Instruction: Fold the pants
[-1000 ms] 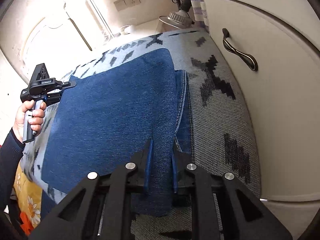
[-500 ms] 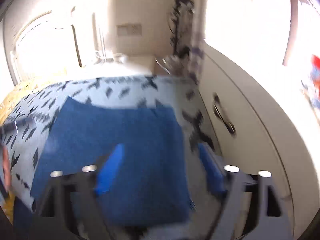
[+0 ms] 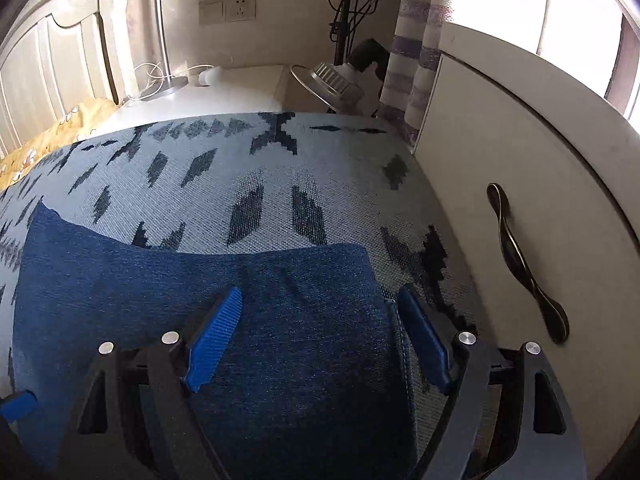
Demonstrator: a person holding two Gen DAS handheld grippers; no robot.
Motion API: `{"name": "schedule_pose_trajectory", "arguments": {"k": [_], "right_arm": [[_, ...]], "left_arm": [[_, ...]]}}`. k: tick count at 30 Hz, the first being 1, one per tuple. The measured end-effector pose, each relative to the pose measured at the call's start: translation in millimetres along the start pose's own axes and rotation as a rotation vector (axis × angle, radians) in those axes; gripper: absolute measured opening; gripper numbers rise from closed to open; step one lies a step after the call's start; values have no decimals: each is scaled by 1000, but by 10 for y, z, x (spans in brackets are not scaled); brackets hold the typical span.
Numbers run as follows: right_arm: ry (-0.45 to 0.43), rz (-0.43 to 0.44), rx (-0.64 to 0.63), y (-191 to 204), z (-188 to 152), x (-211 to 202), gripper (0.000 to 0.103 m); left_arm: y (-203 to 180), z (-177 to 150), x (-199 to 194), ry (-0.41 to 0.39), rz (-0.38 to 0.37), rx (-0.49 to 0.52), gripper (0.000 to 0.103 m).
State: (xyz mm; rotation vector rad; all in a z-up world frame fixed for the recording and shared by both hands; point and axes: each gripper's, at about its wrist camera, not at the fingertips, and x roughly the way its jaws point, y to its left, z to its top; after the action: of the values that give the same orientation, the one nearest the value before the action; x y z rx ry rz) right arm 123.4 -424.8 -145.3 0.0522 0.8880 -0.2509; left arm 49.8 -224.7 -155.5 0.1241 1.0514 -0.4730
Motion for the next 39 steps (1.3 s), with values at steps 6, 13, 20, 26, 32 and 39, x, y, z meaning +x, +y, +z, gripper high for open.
{"name": "schedule_pose_trajectory", "arguments": {"k": [6, 13, 20, 26, 32, 39], "right_arm": [[-16, 24, 34, -52, -62, 51, 83], [-39, 34, 47, -76, -100, 52, 83], [-57, 35, 61, -104, -119, -43, 82], [-112, 11, 92, -155, -438, -744, 80], [-28, -39, 127, -219, -1006, -973, 80], [41, -41, 154, -233, -1353, -962, 80]], "left_arm": [[-27, -33, -154, -90, 55, 16, 98], [-158, -78, -136, -61, 129, 101, 61], [-61, -38, -38, -18, 96, 66, 64], [-35, -70, -109, -39, 110, 56, 65], [11, -177, -307, -77, 140, 54, 62], [97, -361, -452, -64, 115, 58, 60]]}}
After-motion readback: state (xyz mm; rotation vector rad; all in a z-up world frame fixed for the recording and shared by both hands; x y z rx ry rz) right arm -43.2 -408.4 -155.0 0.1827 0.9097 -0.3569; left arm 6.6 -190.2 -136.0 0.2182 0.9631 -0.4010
